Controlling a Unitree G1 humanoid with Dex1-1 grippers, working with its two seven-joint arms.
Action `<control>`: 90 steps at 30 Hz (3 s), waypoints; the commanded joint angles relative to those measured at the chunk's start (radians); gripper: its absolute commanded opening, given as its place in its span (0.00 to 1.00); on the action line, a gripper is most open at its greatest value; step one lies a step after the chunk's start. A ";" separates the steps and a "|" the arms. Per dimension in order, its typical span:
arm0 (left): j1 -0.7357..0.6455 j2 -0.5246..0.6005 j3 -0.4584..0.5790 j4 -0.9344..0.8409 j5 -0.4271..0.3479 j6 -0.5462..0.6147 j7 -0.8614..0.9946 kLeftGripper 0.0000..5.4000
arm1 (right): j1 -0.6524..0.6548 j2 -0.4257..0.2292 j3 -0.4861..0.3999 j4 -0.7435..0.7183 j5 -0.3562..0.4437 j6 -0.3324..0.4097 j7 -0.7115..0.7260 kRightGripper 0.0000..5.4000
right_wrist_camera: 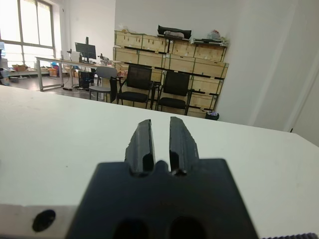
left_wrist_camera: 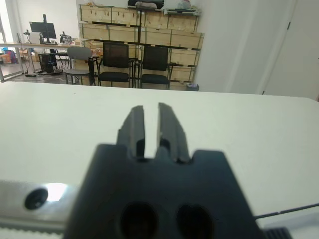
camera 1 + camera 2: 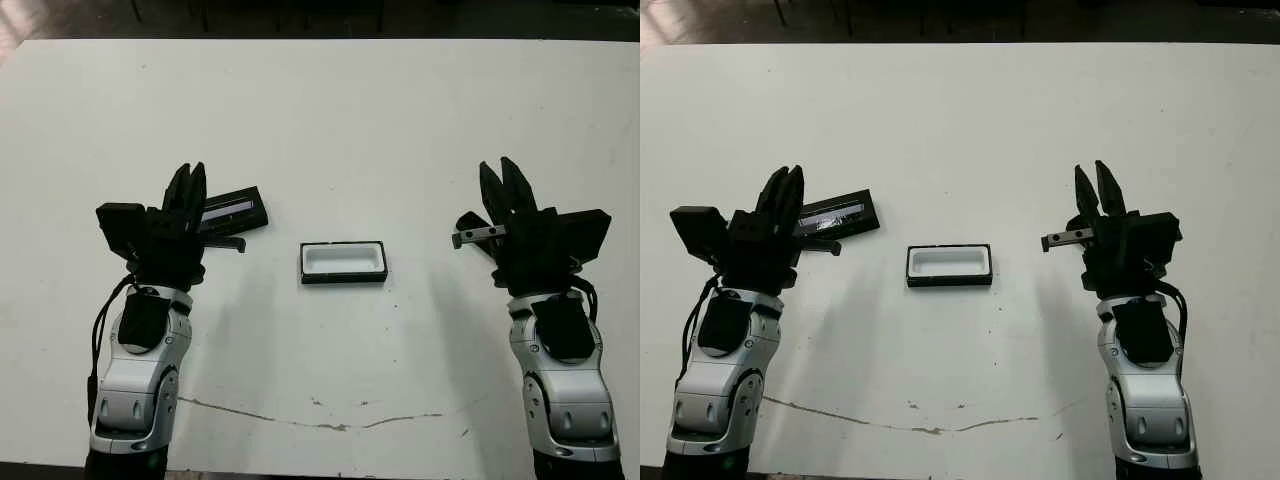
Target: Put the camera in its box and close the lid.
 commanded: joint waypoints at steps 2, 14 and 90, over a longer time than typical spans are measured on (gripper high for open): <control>0.001 0.009 0.011 0.018 0.000 0.009 -0.002 0.01 | 0.003 0.003 -0.003 0.015 0.016 0.004 0.006 0.00; -0.041 0.013 0.013 0.063 0.015 -0.012 -0.004 0.01 | -0.030 -0.017 -0.015 0.069 0.000 -0.034 0.007 0.00; -0.022 0.035 0.027 0.050 -0.002 -0.007 -0.032 0.00 | -0.001 -0.522 -0.187 0.156 0.425 0.558 0.539 1.00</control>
